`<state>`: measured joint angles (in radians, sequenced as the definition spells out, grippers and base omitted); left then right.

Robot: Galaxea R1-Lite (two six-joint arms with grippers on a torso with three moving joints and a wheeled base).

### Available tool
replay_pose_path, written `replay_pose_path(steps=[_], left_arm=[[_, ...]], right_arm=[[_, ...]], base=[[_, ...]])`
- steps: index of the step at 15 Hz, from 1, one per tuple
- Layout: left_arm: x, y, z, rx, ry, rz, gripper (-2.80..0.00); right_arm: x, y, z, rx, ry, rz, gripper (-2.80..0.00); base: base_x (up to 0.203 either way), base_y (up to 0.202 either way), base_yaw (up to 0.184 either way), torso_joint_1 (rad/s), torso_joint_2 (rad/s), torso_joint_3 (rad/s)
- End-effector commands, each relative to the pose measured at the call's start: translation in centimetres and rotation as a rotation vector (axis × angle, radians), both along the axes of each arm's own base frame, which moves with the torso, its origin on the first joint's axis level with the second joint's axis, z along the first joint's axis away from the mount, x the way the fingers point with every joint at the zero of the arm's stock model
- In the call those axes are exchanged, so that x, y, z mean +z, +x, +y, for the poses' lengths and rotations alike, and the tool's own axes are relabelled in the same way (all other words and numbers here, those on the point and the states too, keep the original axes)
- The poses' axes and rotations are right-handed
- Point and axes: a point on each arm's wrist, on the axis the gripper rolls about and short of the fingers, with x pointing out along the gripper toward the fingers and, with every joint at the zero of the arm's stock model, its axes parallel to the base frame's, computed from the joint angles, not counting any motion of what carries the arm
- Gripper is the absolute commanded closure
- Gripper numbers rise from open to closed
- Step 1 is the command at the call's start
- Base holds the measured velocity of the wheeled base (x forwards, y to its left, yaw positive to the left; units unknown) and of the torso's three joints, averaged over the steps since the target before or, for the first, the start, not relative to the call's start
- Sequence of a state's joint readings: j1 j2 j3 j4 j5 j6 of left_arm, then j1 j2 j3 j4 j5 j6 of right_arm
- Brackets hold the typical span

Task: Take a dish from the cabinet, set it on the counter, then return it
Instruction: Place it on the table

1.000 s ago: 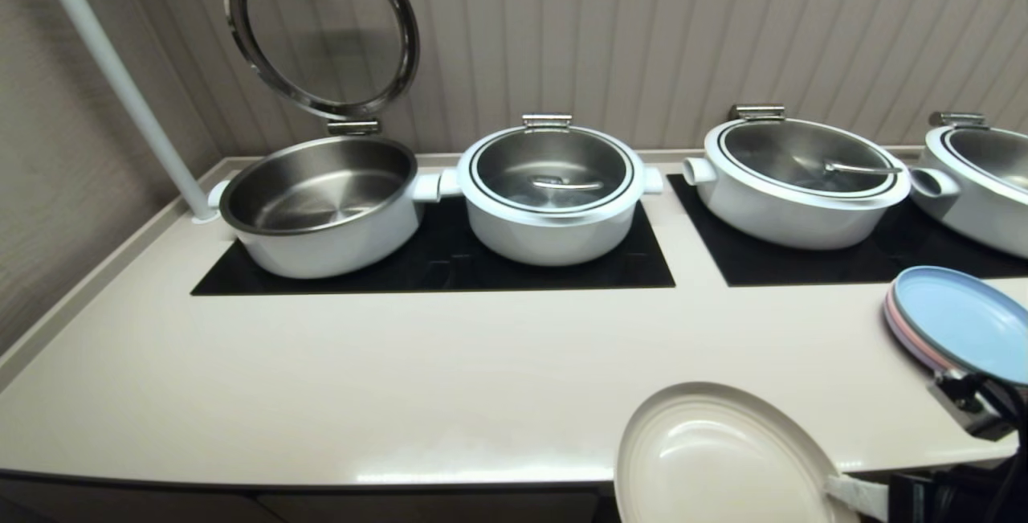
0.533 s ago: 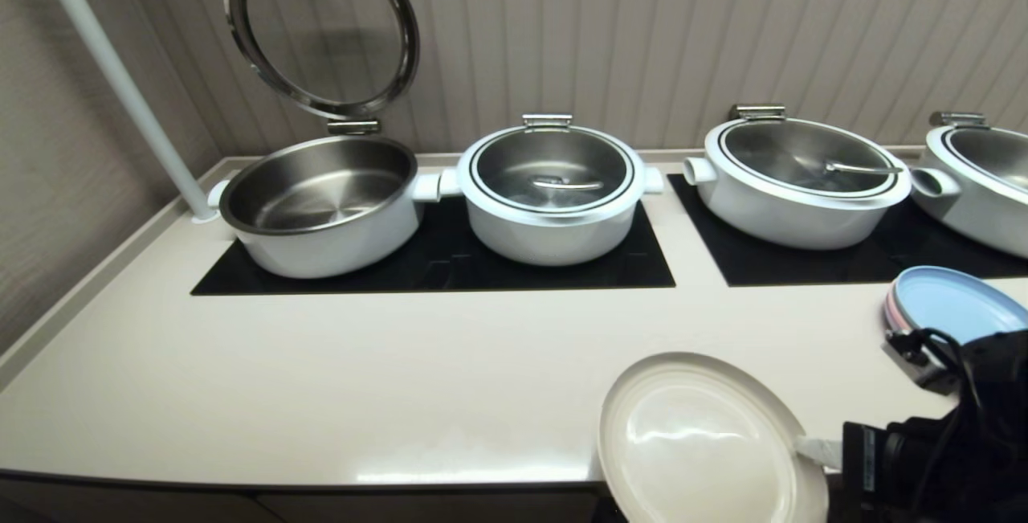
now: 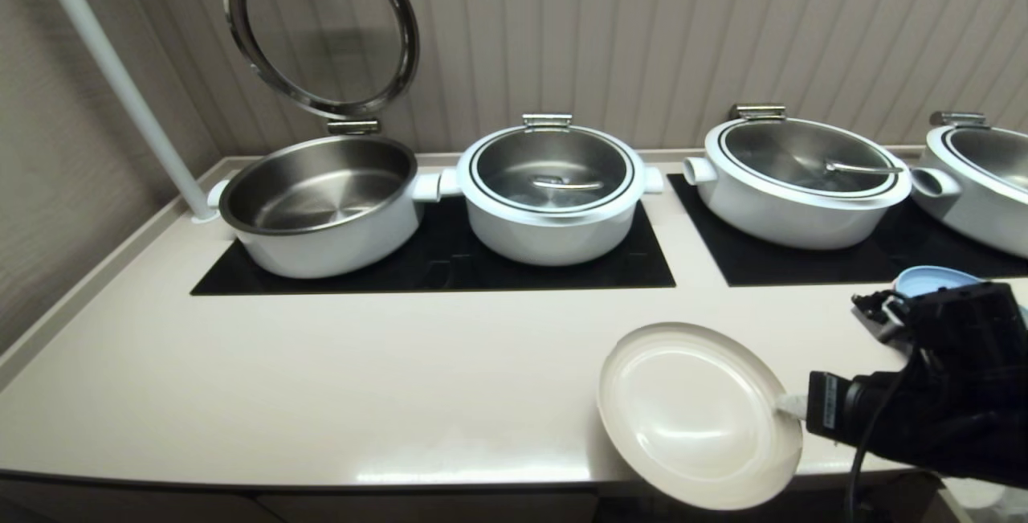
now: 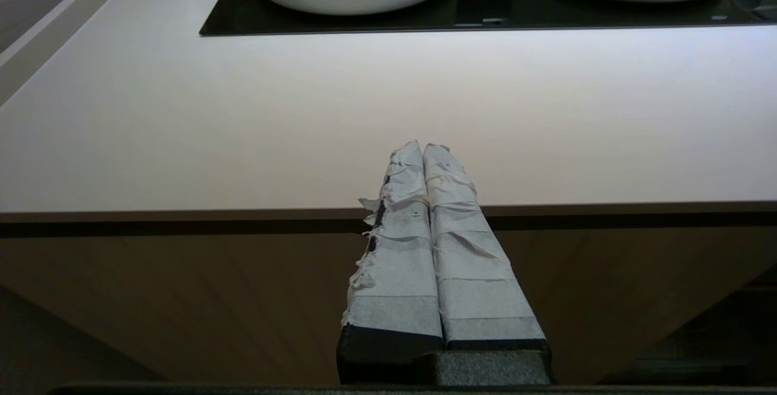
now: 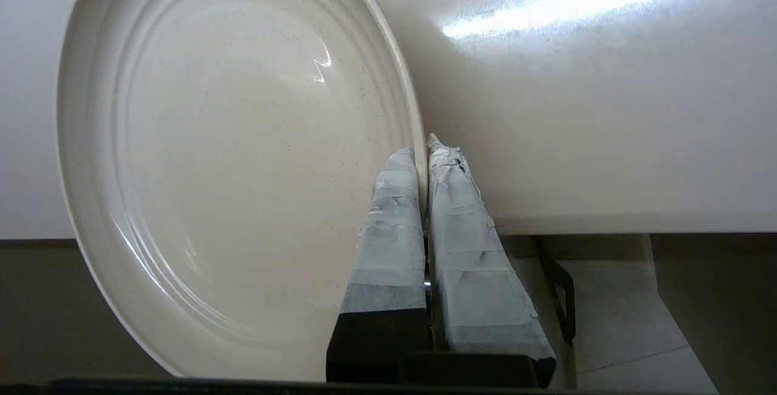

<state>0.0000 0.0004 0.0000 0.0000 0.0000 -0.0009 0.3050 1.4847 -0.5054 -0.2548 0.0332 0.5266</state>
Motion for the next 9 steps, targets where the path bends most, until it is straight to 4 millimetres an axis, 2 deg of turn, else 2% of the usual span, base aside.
replay_pose_path(steps=[1,9], left_arm=[[0.0,0.0,0.0,0.0,-0.001,0.0,0.0],[0.0,0.0,0.0,0.0,-0.001,0.0,0.0]], right_arm=[[-0.5,1.1,0.2,-0.009,-0.004,0.022,0.0],[-1.0,5.7,-0.7,-0.119,0.023,0.044,0.0]], base=[[0.0,0.0,0.0,0.0,0.0,0.0],[0.0,0.0,0.0,0.0,0.0,0.0]])
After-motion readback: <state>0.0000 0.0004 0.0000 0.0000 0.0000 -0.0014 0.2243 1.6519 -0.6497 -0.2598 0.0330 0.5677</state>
